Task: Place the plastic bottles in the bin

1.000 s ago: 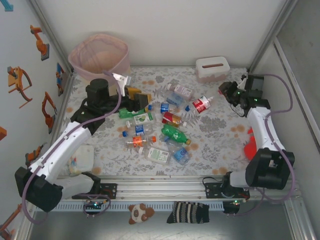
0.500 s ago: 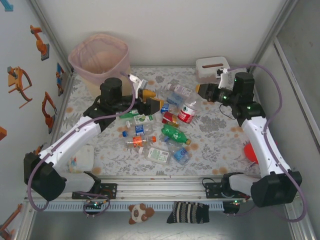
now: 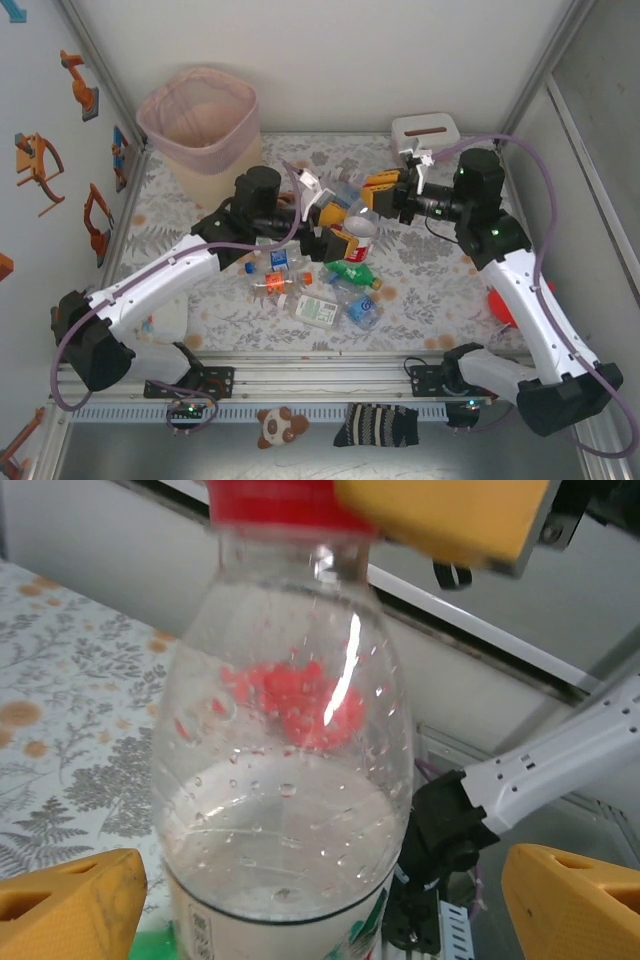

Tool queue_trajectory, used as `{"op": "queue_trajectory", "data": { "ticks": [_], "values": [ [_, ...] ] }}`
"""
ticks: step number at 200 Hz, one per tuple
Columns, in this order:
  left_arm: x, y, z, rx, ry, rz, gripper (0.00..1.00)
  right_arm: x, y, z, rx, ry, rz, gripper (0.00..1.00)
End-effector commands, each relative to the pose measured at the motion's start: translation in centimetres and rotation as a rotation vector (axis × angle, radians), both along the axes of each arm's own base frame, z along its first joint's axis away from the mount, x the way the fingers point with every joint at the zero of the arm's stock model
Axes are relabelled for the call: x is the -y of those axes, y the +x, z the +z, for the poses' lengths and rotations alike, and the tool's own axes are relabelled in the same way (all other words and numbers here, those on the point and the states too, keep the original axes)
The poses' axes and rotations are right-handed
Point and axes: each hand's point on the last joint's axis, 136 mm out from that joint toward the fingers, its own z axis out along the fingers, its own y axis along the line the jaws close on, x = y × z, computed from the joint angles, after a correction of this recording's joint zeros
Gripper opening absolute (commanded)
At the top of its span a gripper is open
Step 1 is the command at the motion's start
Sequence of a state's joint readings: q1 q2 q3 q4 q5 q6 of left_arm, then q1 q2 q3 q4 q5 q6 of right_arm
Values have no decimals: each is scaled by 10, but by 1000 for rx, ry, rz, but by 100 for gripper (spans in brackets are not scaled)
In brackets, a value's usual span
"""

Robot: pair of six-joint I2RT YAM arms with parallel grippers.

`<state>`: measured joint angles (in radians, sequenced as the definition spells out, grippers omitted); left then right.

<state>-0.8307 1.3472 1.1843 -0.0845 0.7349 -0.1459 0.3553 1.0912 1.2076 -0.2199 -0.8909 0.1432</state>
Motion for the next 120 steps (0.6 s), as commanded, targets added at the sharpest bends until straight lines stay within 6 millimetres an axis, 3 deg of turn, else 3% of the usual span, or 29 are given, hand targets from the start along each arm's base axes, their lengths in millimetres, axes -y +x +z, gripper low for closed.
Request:
{"op": "queue_trajectory", "data": {
  "ticks": [1, 40, 54, 120],
  "values": [
    [4, -13, 12, 47, -14, -66, 91, -5, -24, 34, 123, 28, 77, 0],
    [4, -16, 7, 69, -5, -71, 87, -13, -42, 55, 166, 48, 121, 0],
    [5, -24, 13, 78, -31, -111, 80, -13, -45, 60, 179, 53, 121, 0],
    [2, -38, 25, 135, -59, -164, 61, -19, -50, 63, 171, 62, 128, 0]
  ]
}}
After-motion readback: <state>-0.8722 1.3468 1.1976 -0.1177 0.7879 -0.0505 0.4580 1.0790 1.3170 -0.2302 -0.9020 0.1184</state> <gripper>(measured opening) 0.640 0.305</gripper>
